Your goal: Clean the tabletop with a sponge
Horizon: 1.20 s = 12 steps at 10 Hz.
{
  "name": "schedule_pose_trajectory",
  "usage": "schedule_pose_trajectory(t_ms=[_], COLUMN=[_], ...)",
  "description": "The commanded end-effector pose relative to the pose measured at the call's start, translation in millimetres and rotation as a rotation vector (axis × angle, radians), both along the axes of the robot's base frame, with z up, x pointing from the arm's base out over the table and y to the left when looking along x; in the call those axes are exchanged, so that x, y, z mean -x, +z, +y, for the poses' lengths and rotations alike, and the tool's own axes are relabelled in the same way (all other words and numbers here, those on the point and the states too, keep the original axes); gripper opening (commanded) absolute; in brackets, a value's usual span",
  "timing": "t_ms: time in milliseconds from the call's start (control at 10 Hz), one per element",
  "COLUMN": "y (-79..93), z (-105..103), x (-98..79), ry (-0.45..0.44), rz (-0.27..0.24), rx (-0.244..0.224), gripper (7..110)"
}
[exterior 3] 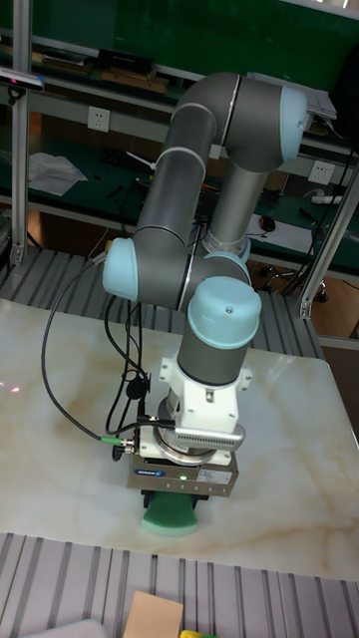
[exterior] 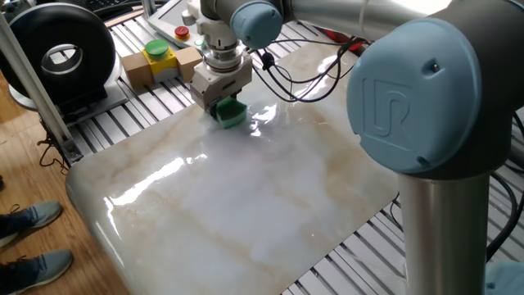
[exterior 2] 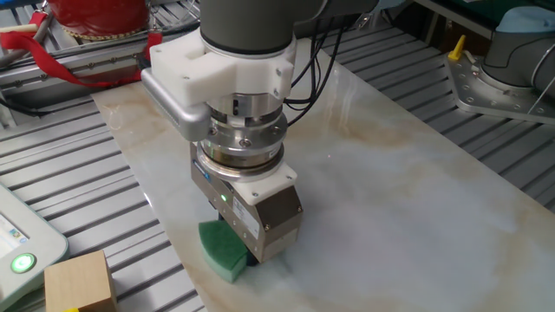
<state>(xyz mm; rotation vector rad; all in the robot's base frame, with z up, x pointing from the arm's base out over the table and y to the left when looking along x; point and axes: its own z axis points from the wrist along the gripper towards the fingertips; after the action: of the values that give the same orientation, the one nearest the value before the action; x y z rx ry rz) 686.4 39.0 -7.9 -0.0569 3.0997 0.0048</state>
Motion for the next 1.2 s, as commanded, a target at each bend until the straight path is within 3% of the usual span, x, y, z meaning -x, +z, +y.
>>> schedule_pose_trajectory(t_ms=[0,300,600,1100], y=[1.6,3.5,11.4,15.1], z=[1.1,-2.0,-20.0,-74.2], x=[-0.3,-1.2,-4.4,1.9], ry=[-0.008,-0.007,0.026,0.119], rz=[0.005,0.01,0.028,0.019], rx=[-0.007,-0.005,0.005,-0.004], gripper=[7,7,7,7])
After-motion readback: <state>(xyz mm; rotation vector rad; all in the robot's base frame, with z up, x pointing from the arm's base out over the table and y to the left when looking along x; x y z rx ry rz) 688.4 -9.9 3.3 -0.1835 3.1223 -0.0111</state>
